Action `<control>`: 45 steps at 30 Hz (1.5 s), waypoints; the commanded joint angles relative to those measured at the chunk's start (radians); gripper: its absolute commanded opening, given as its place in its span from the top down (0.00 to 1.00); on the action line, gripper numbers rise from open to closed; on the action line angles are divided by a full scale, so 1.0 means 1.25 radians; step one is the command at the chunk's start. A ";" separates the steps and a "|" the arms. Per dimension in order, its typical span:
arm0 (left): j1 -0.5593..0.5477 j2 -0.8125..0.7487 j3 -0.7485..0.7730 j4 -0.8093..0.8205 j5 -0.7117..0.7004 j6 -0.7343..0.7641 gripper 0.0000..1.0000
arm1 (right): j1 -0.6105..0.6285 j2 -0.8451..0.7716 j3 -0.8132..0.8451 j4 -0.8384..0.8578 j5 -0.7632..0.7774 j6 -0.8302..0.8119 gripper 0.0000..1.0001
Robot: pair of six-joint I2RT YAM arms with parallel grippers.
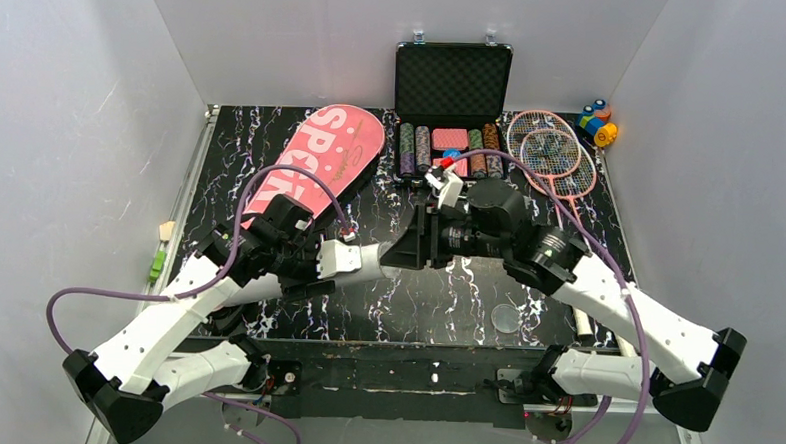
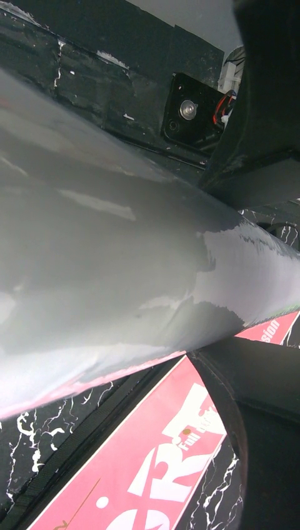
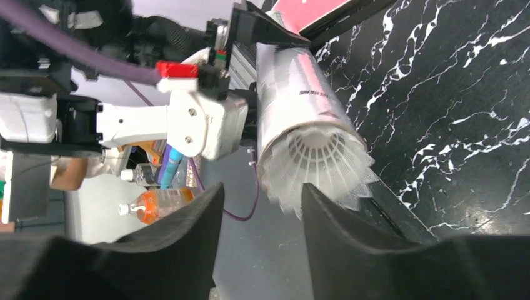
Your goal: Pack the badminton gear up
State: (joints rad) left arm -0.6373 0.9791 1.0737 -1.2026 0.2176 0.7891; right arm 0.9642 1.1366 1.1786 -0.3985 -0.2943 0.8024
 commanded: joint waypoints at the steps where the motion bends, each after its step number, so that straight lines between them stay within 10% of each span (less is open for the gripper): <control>1: 0.002 -0.023 0.027 0.012 0.018 -0.015 0.76 | -0.016 -0.102 -0.001 0.041 -0.010 0.019 0.37; 45: 0.002 -0.018 0.068 0.004 0.035 -0.034 0.76 | -0.151 -0.098 -0.089 0.020 -0.079 0.005 0.34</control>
State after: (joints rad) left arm -0.6342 0.9768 1.1530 -1.2251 0.2344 0.7433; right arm 0.7799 1.0172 1.0321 -0.4156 -0.3405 0.8154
